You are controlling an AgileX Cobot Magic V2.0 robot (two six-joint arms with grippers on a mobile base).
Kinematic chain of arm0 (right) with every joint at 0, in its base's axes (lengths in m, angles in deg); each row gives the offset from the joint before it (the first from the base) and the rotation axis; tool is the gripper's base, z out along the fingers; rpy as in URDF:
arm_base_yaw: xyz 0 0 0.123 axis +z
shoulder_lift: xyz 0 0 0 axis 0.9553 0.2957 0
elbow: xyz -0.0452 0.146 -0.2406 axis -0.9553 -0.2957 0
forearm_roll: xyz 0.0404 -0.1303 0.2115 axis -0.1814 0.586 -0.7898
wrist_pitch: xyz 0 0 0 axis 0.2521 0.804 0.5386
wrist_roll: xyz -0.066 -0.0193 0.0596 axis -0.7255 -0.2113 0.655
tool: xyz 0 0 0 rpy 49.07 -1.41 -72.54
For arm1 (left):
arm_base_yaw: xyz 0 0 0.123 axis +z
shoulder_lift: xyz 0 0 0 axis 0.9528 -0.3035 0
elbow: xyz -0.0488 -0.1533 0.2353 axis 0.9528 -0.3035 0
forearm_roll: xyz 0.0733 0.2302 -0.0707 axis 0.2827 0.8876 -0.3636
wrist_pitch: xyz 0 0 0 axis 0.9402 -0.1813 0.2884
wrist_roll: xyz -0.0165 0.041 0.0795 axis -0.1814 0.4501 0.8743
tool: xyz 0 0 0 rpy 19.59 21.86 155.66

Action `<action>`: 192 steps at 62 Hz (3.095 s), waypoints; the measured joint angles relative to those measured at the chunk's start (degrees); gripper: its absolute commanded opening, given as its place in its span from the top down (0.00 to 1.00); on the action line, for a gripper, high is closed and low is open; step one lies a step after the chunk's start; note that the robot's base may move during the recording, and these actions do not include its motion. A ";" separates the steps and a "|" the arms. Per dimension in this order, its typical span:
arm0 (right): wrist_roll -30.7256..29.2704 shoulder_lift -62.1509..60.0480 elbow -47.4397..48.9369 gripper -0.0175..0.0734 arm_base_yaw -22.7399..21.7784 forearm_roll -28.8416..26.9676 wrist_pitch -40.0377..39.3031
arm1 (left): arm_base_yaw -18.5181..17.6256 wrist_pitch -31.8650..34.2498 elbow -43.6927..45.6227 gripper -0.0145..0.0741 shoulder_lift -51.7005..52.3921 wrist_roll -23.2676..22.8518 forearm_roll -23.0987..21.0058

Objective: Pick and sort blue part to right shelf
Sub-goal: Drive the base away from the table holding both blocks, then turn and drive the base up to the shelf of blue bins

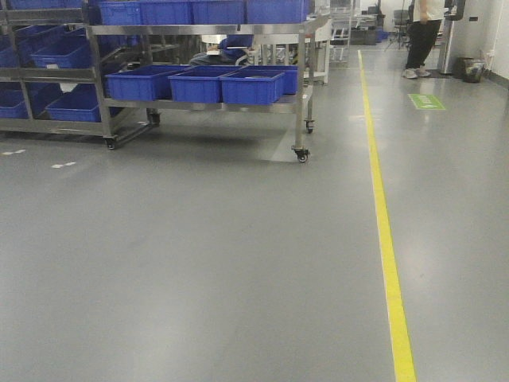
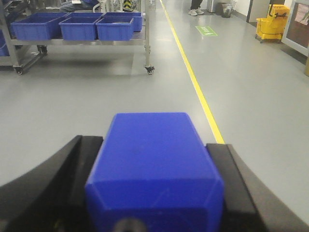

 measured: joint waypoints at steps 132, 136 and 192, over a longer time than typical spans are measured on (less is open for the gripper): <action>0.00 0.00 0.00 0.53 0.00 0.03 0.00 | 0.00 0.00 0.00 0.46 0.00 0.00 0.00; 0.00 0.00 0.00 0.53 0.00 0.03 0.00 | 0.00 0.00 0.00 0.46 0.00 0.00 0.00; 0.00 0.00 0.00 0.53 0.00 0.13 0.00 | 0.00 0.00 0.00 0.46 0.00 0.00 0.00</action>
